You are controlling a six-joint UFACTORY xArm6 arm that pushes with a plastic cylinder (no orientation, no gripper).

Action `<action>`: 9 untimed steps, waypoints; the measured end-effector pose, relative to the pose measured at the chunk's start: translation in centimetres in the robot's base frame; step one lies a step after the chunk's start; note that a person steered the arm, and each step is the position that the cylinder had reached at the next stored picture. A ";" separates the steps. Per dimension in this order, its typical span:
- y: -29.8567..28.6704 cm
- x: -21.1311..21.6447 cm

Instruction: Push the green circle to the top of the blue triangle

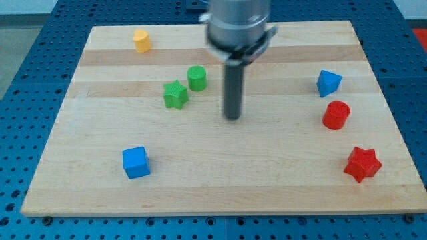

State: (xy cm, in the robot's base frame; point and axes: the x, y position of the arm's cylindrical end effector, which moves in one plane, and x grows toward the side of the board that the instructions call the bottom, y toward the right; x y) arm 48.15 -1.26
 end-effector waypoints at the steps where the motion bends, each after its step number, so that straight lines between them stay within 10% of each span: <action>1: -3.4 -3.0; 3: -6.7 -12.2; 9: 9.2 -17.2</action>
State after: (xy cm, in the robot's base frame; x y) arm 30.96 7.98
